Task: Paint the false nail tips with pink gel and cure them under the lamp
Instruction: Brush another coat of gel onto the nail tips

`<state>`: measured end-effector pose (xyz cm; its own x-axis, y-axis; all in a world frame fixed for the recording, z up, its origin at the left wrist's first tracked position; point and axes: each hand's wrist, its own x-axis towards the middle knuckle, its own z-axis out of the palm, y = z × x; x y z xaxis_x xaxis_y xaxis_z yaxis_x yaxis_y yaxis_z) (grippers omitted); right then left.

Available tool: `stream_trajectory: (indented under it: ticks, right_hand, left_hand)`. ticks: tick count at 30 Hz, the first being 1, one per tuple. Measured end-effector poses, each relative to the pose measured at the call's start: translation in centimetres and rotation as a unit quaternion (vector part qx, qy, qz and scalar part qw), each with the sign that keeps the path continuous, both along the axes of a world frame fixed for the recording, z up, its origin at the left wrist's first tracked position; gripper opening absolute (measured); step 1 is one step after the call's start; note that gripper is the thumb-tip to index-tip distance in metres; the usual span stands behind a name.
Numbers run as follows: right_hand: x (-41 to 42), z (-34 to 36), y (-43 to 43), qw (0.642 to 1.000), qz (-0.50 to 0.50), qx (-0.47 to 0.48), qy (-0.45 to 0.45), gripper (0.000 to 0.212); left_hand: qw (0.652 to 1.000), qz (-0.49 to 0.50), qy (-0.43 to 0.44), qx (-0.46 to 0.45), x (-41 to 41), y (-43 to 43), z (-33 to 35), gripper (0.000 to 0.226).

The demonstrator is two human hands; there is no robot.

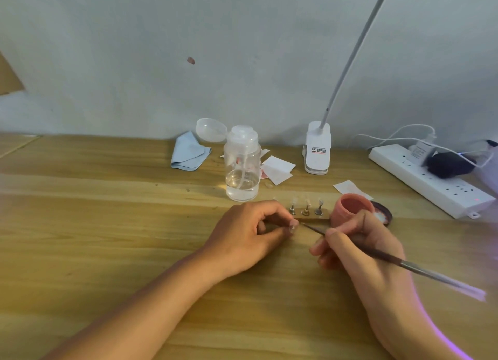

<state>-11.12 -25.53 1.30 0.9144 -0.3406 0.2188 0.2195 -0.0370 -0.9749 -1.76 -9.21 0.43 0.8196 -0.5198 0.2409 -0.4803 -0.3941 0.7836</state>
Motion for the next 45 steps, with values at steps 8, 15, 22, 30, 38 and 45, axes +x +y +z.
stream_trajectory:
  ticks: [8, 15, 22, 30, 38, 45]
  right_hand:
    - [-0.03, 0.12, 0.45, 0.997, 0.025, -0.076, 0.017, 0.016]
    - [-0.07, 0.30, 0.49, 0.996, 0.006, -0.091, 0.025, 0.018]
    - [-0.26, 0.30, 0.49, 0.995, -0.019, -0.102, 0.005, 0.019]
    - [-0.34, 0.80, 0.77, 0.999, 0.023, -0.032, -0.036, 0.021]
    - [-0.22, 0.47, 0.28, 1.000, 0.012, 0.017, 0.006, 0.013]
    - [-0.13, 0.30, 0.26, 1.000, 0.020, -0.004, 0.003, 0.013]
  left_hand:
    - [1.000, -0.004, -0.001, 0.006, -0.03, -0.05, 0.06, 0.014]
    - [1.000, -0.009, -0.005, 0.004, -0.09, -0.03, 0.22, 0.011]
    - [0.999, -0.019, 0.019, -0.018, 0.12, -0.01, -0.21, 0.009]
    - [0.986, -0.051, 0.119, -0.107, 0.46, 0.00, 0.04, 0.004]
    - [0.983, -0.053, 0.124, -0.126, 0.58, -0.04, -0.19, 0.008]
    - [0.983, -0.051, 0.125, -0.127, 0.61, -0.07, -0.19, 0.012]
